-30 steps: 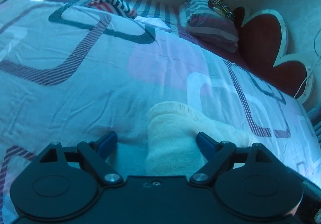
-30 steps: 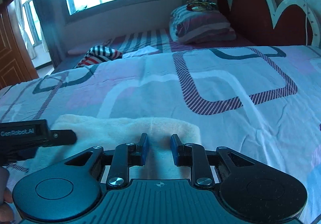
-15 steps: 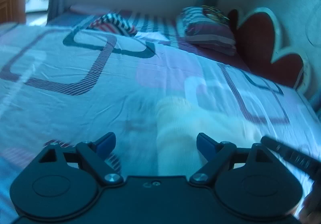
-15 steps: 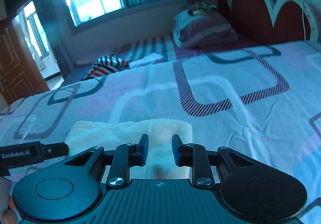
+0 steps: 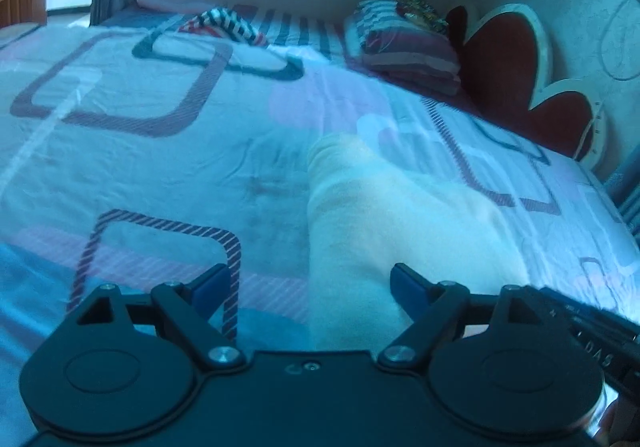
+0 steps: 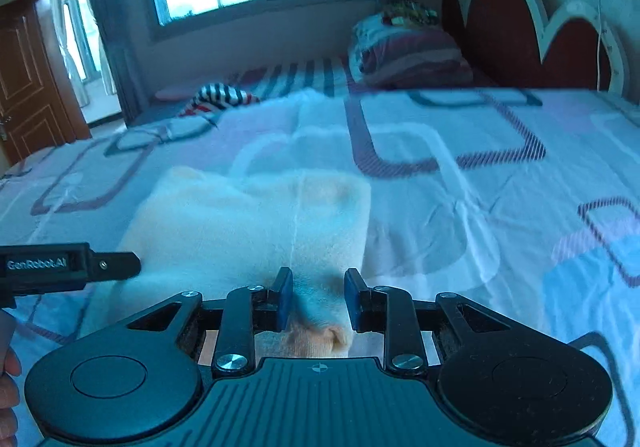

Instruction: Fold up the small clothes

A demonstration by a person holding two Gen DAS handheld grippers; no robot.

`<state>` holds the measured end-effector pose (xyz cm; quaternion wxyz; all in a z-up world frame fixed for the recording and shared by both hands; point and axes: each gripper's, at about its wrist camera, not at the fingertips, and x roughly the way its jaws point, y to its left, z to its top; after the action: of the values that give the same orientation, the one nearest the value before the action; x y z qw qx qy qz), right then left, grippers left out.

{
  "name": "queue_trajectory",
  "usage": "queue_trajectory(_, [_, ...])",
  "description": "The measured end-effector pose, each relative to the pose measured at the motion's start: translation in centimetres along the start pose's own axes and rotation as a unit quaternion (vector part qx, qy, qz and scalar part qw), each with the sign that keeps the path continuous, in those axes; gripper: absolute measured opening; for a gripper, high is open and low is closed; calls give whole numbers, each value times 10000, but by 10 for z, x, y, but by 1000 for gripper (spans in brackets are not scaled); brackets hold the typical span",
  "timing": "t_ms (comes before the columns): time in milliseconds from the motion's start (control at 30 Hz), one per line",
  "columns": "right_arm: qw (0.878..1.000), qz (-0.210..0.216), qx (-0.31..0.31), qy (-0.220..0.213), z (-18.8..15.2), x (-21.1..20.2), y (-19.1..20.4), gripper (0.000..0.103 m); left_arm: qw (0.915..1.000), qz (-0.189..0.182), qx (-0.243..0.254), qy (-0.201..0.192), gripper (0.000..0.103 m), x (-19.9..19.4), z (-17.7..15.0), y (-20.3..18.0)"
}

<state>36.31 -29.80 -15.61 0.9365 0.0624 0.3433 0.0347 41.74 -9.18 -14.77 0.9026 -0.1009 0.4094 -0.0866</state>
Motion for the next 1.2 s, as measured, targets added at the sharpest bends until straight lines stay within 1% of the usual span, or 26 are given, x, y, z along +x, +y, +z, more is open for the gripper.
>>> queue_trajectory(67, [9999,19,-128,-75,-6,-14,3,27,10000,-35,83,19,86,-7,-7,-1])
queue_trajectory(133, [9999,95,-76,13,-15,-20,3,27,9998,-100,100,127,87,-7,-15,-2])
queue_trajectory(167, [9999,73,-85,65,-21,-20,4,27,9997,-104,117,190,88,-4,-19,-2])
queue_trajectory(233, [9994,-113,-178,273,-29,-14,5,27,9992,-143,113,361,88,3,-26,-4])
queue_trajectory(267, [9990,-130,-74,427,-32,-9,2,27,9989,-160,118,426,88,5,-28,-5])
queue_trajectory(300, [9988,-86,88,467,-33,-8,-2,27,9989,-154,125,433,87,4,-30,-6])
queue_trajectory(367, [9987,-45,286,408,-31,-16,-6,27,9987,-205,164,432,85,-2,-31,-8])
queue_trajectory(400, [9992,-43,246,320,-31,-26,-6,27,9985,-230,231,435,85,-6,-32,-9])
queue_trajectory(467, [9995,-27,174,276,-33,-39,-5,27,9979,-255,369,467,85,-13,-37,-9])
queue_trajectory(600, [9989,35,262,385,-49,-57,-3,27,9967,-339,237,700,85,-19,-57,-3])
queue_trajectory(633, [9987,37,298,417,-56,-60,-2,27,9966,-355,257,697,85,-21,-62,-4])
queue_trajectory(700, [9983,-18,265,511,-66,-62,2,27,9960,-345,529,627,84,-25,-71,-12])
queue_trajectory(833, [9975,-23,431,550,-77,-72,6,27,9942,-503,662,681,84,-29,-77,-19])
queue_trajectory(900, [9977,-118,336,576,-80,-75,10,27,9934,-509,781,673,84,-29,-79,-21])
queue_trajectory(933, [9973,-187,267,662,-83,-73,13,26,9931,-518,804,674,84,-29,-80,-21])
queue_trajectory(1000, [9972,-335,198,646,-90,-73,15,26,9926,-553,801,727,85,-29,-79,-21])
queue_trajectory(1033, [9969,-408,239,628,-90,-74,14,16,9924,-575,782,760,85,-30,-79,-20])
queue_trajectory(1067, [9967,-424,355,602,-89,-77,12,1,9922,-604,758,784,86,-31,-78,-19])
queue_trajectory(1100, [9965,-423,427,574,-88,-80,12,1,9919,-638,745,805,86,-32,-78,-17])
queue_trajectory(1200, [9965,-455,256,656,-87,-81,21,1,9909,-680,796,843,86,-34,-78,-14])
